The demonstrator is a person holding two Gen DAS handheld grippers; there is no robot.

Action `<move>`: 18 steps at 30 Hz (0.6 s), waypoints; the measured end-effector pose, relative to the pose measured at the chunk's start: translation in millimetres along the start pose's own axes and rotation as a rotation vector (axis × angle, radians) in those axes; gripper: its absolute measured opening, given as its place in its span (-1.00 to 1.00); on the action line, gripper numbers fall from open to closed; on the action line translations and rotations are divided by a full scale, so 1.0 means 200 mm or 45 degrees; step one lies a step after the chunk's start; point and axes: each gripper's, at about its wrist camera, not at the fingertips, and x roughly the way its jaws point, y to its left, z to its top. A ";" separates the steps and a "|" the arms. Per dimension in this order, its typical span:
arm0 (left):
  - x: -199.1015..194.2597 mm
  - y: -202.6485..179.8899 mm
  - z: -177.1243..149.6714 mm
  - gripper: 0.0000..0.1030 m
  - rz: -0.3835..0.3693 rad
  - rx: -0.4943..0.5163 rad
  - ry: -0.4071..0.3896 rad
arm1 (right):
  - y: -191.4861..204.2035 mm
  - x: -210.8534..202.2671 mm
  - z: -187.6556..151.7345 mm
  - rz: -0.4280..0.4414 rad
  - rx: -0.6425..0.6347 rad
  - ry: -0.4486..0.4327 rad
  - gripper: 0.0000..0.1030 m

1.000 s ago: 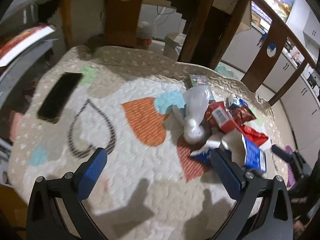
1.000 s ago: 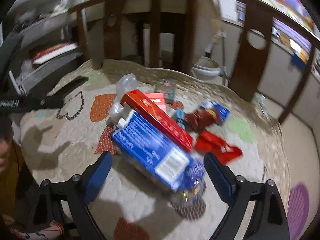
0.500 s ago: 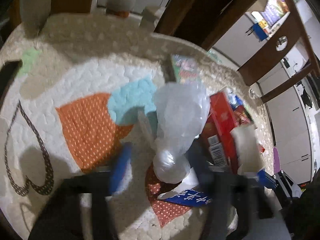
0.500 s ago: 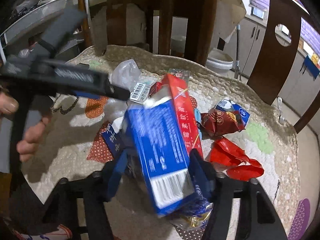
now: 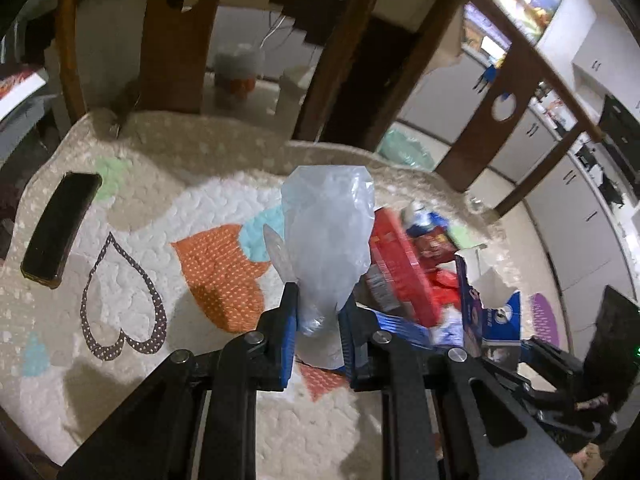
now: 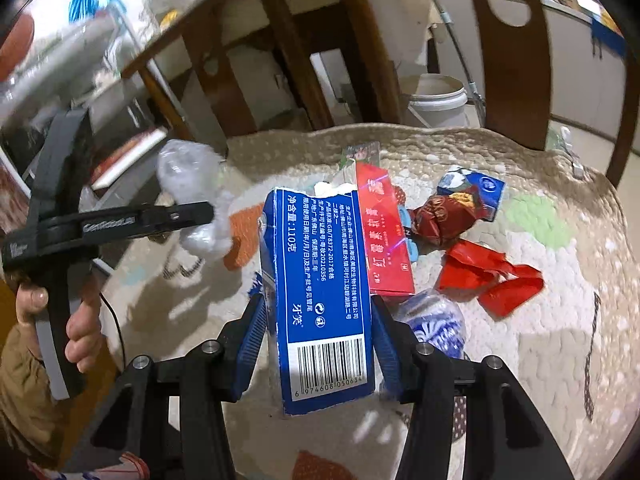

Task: Collect trash
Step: 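Carry the plastic bag and milk carton over the purple basket with both grippers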

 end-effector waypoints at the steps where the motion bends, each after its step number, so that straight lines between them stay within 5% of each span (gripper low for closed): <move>1: -0.03 -0.03 0.00 -0.64 -0.012 0.012 -0.009 | -0.01 -0.03 0.00 0.007 0.017 -0.015 0.08; 8: -0.12 -0.40 -0.03 -0.64 -0.105 0.214 -0.016 | -0.21 -0.31 -0.11 -0.070 0.152 -0.114 0.08; 18: 0.08 -1.22 -0.12 -0.64 -0.345 0.494 0.128 | -0.82 -0.87 -0.43 -0.408 0.462 -0.275 0.08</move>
